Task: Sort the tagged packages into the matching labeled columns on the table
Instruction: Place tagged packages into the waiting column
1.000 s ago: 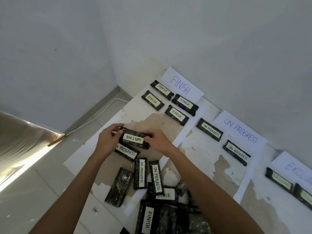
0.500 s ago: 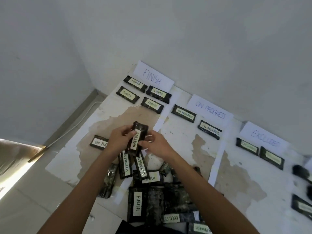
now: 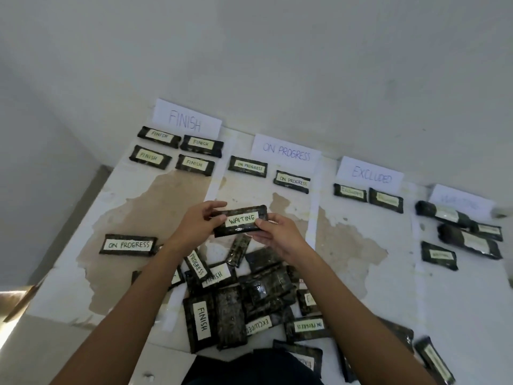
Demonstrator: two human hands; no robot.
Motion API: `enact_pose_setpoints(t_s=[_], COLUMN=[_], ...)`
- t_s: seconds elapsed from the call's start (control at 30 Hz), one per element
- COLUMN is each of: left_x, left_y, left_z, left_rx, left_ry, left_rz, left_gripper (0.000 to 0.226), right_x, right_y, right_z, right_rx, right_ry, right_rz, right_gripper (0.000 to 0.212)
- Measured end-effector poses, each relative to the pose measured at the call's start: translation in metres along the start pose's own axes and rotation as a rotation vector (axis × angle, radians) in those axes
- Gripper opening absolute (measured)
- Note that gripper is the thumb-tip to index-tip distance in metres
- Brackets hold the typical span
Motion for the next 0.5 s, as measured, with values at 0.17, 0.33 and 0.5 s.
enact_pose_setpoints(t_s=[0.17, 0.33, 0.5], left_x=[-0.001, 0.000, -0.005], left_y=[0.029, 0.050, 0.082], left_z=[0.004, 0.009, 0.020], left_rx=[0.001, 0.026, 0.090], left_ry=[-0.104, -0.133, -0.094], left_rz=[0.228, 0.172, 0.031], left_gripper=[0.023, 0.018, 0.018], right_x=[-0.007, -0.010, -0.008], right_y=[-0.026, -0.047, -0.076], right_z=[0.015, 0.033, 0.057], right_rx=[0.050, 0.037, -0.251], right_ry=[0.049, 0.036, -0.257], right_rz=[-0.171, -0.145, 0.685], right_gripper=[0.023, 0.020, 0.063])
Point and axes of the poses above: each hand's wrist, its own z-axis away from the middle knuckle, its own y-axis out of the palm, x = y × z, the point moved 1 cm from there along -z, towards the middle knuckle, and after that the axes turned 11 degrees about z, right-handed, at the moved point
